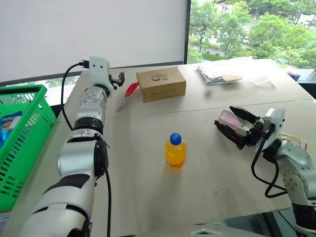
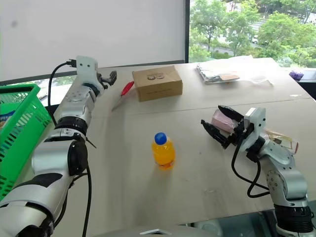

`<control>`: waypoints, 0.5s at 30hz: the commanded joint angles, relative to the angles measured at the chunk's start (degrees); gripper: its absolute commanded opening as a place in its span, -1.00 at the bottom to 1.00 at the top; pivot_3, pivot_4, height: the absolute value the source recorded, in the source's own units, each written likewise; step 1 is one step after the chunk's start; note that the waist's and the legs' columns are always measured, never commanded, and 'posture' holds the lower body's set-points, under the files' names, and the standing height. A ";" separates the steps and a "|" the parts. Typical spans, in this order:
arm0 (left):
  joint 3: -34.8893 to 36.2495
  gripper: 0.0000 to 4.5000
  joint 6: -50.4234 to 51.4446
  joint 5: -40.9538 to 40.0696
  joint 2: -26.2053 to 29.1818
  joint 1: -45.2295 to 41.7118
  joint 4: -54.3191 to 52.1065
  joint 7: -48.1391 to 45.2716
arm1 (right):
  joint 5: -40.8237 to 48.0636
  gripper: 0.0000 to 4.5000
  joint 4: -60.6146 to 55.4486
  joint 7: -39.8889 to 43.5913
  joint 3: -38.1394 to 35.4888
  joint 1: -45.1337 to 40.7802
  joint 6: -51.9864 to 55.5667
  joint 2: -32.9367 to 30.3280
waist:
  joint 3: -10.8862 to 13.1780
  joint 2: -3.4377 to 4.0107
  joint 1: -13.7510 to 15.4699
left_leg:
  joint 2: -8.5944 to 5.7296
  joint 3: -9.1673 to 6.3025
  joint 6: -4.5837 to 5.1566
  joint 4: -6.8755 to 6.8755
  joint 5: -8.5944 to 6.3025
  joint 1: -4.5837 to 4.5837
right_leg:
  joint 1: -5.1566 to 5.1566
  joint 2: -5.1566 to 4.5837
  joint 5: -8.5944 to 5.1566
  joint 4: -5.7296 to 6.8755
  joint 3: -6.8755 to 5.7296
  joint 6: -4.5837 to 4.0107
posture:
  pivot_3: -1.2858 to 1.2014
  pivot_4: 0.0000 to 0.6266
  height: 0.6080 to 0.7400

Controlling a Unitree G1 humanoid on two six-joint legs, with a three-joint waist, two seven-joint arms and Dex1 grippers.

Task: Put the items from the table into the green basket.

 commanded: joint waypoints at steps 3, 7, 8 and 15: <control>-1.71 0.75 8.80 -10.88 0.11 12.34 -27.30 -22.40 | 0.56 1.00 -1.40 1.44 -0.76 -0.61 -1.10 -1.04 | -0.02 0.02 -0.56 | 0.01 0.00 -0.02 0.02 0.01 -0.02 | -0.01 0.00 0.01 -0.01 0.01 -0.01 | -0.10 -1.00 1.00; -5.00 0.75 20.51 -14.90 7.61 27.04 -44.68 -35.84 | 0.29 1.00 -0.86 4.05 -0.46 0.31 -0.72 -2.79 | -0.09 0.15 -1.88 | 0.04 0.01 -0.05 -0.02 0.03 -0.02 | -0.02 0.02 0.01 -0.03 0.09 -0.03 | -0.08 -1.00 1.00; -5.63 0.75 21.88 -15.31 9.75 30.12 -47.36 -38.55 | 0.53 1.00 -0.68 4.96 -0.32 0.55 -0.41 -3.33 | -0.13 0.20 -2.07 | 0.06 0.06 -0.02 -0.08 0.01 0.02 | -0.02 0.04 0.00 -0.04 0.16 -0.04 | -0.07 -1.00 1.00; -8.61 0.99 32.09 -22.90 18.77 44.44 -65.29 -52.65 | -1.23 1.00 0.49 10.49 1.92 2.53 -0.54 -6.97 | -0.15 0.28 -0.06 | 0.11 0.04 -0.03 0.00 0.02 0.18 | 0.17 0.08 0.04 -0.07 0.13 -0.11 | -0.06 -1.00 1.00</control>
